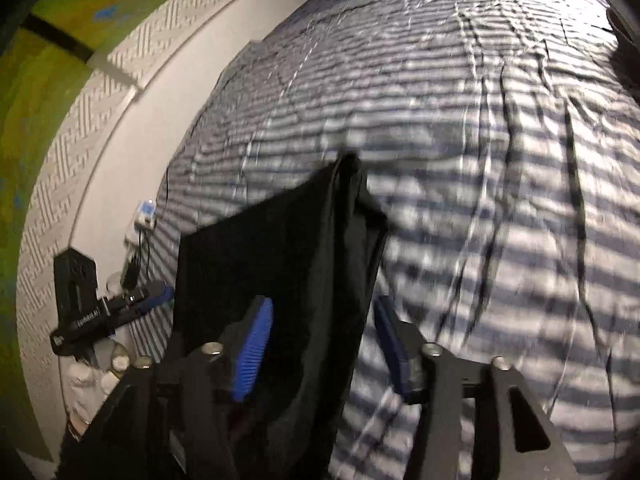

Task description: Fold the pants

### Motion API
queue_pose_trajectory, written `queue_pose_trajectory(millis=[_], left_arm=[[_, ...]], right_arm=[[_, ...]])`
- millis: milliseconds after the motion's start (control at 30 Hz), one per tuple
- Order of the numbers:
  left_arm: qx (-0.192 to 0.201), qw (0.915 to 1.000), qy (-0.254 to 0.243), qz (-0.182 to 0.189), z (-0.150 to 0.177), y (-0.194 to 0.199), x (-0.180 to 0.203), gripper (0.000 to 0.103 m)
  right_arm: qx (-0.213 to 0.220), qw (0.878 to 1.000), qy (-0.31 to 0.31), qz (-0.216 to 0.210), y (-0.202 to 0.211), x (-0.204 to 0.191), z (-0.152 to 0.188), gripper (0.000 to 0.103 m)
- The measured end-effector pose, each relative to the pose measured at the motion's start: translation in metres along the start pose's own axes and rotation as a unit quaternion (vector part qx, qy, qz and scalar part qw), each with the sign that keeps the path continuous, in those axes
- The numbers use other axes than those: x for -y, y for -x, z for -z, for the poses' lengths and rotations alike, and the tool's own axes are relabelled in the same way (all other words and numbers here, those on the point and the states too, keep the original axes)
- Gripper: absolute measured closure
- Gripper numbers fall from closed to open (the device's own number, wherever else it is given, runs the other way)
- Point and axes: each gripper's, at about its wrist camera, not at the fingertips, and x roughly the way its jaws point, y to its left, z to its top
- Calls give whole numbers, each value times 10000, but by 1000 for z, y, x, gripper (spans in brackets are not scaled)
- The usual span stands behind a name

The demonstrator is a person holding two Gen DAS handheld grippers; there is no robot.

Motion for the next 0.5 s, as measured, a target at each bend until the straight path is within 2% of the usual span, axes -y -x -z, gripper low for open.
queue_pose_trajectory(millis=[200,267,333,367,400,433,500], left_arm=[[-28,10000,45,38,-16,-27,-1,29],[50,10000,-68,47,-18,-32,2,38],[-75,9997,-216,-65,-21,-41,6,87],[-132,9995,-238,-149,-21,-47,6,91],[-117,9996,-221,-100,-22,-49,6,96],[-83,9997,-228,-78,-22,-49,6,97],[32,9997,-246,-55,-24,-47,6,97]], right_arm=[[-139,9998,-130,-67,-27,2,-27,49],[-232,9995,-176,-123,-40,4,-29,48],[-115,9995,-172,-232,-42,5,-30,47],[-89,9995,-160,-259,-43,4,-31,47],[-68,9995,-161,-278,-43,5,-32,51],[-67,9994,-161,-302,-45,4,-32,67],[-175,9991,-186,-339,-50,4,-33,91]])
